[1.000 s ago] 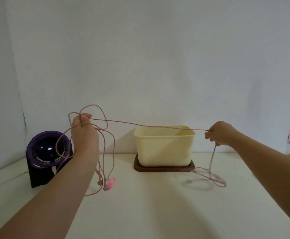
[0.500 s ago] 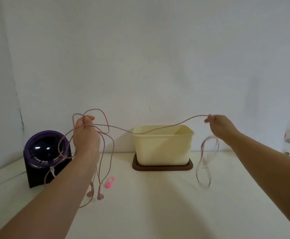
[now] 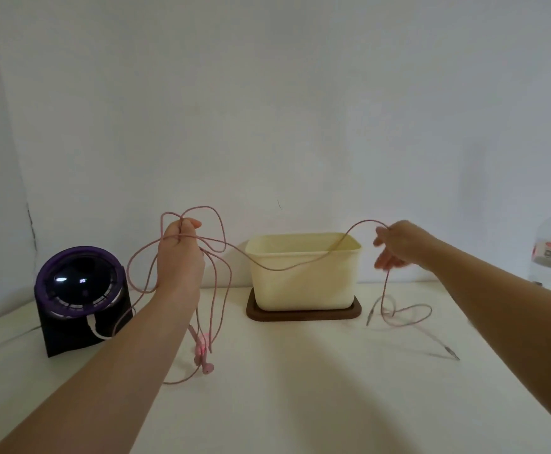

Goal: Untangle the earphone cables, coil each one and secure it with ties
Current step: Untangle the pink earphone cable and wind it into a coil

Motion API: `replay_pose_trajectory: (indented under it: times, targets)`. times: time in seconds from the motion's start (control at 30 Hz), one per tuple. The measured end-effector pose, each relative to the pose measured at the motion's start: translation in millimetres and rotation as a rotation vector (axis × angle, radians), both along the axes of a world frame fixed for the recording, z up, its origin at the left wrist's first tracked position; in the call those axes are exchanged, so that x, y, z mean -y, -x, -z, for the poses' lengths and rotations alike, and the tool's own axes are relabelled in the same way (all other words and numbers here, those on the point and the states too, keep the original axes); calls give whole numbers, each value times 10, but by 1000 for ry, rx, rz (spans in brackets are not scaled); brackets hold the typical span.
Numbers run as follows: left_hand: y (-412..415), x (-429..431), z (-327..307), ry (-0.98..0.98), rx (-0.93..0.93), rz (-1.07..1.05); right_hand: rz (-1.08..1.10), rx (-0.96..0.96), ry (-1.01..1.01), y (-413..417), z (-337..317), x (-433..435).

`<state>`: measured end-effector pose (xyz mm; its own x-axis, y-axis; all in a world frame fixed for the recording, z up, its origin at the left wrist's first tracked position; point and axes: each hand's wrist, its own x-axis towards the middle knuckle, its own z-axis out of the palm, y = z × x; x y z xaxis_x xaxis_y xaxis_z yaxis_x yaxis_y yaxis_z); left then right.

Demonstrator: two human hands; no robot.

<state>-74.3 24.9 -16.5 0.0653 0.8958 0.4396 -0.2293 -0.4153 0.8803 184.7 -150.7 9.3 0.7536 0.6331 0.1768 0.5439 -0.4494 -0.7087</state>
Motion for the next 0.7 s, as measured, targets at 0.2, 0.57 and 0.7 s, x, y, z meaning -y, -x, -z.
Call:
replay_pose_trajectory:
  times: [0.2,0.57,0.7]
  targets:
    - [-58,134,-35,-12,-41,48,100,800,-58,-208,143,-3]
    - [-254,168,11,-111,-260,135,-63,27,231,-146,223,111]
    - [-316,185,32,-113,-297,157,-39,295,203,-238,237,91]
